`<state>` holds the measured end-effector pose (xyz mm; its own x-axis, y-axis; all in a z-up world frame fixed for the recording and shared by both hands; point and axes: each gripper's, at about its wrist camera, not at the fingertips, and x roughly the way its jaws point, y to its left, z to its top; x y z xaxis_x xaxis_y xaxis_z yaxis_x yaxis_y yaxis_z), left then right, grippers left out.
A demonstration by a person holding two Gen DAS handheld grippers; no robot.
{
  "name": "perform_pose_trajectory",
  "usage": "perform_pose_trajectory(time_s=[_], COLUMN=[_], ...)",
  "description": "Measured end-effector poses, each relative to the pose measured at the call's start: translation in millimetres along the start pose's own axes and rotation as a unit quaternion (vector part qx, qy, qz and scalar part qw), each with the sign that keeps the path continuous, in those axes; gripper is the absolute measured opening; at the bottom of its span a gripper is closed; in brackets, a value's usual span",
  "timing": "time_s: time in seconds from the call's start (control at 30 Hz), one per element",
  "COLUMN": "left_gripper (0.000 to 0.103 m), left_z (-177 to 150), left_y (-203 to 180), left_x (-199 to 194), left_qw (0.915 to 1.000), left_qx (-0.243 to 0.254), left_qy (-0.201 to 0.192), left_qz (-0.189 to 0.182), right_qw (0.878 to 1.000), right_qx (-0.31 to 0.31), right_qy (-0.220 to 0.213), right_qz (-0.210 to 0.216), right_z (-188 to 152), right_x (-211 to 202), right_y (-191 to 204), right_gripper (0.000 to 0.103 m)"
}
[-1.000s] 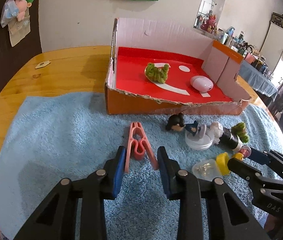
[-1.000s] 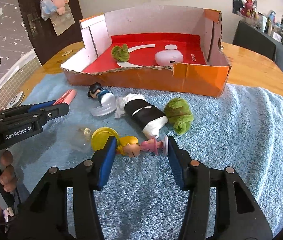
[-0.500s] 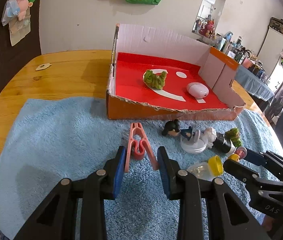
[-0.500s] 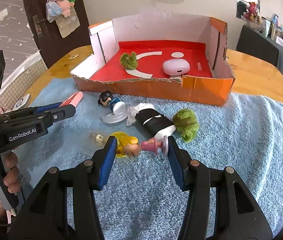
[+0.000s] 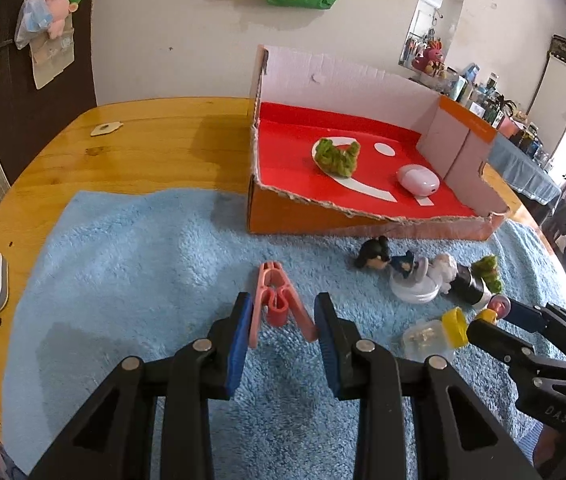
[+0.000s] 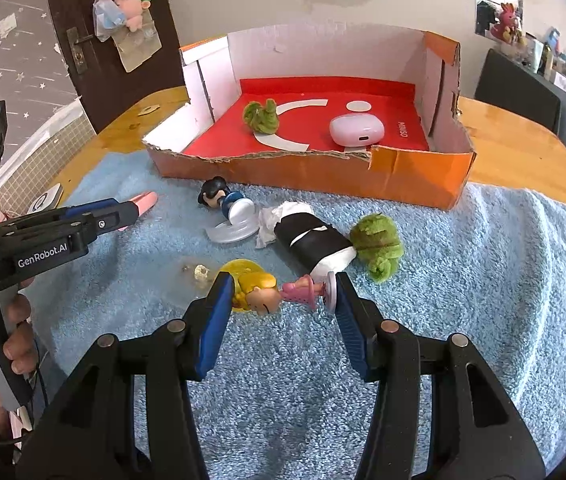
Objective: Organize objects
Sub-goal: 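Carry the pink peg and blonde doll with both grippers into the red box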
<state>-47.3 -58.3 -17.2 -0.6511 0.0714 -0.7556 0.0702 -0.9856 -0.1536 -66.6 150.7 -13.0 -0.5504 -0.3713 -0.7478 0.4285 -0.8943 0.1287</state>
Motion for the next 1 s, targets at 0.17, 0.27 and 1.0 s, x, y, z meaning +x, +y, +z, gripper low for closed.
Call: perform_pose_trajectory(time_s=[0.17,0.27,1.0], left_gripper=[0.033,0.033,0.033], left_z=[-3.0,-1.8,11.9], left_y=[-3.2,-6.0,-14.8], left_x=[-1.4,-6.2,-28.7], left_qw=[0.9999,0.9999,0.9988], left_qx=[0.000,0.006,0.010], left_qy=[0.000,-0.009,-0.040], left_qz=[-0.011,-0.011,-0.028], right_qw=[1.000,1.000,0.999], right_qx=[0.001,0.000,-0.010], right_qy=[-0.007,-0.013,-0.032], right_qz=[0.000,0.000,0.005], right_z=[1.5,4.2,20.5], right_x=[-4.1,-7.6,-18.9], right_y=[0.1,1.1,7.4], right_gripper=[0.049,0.049,0.049])
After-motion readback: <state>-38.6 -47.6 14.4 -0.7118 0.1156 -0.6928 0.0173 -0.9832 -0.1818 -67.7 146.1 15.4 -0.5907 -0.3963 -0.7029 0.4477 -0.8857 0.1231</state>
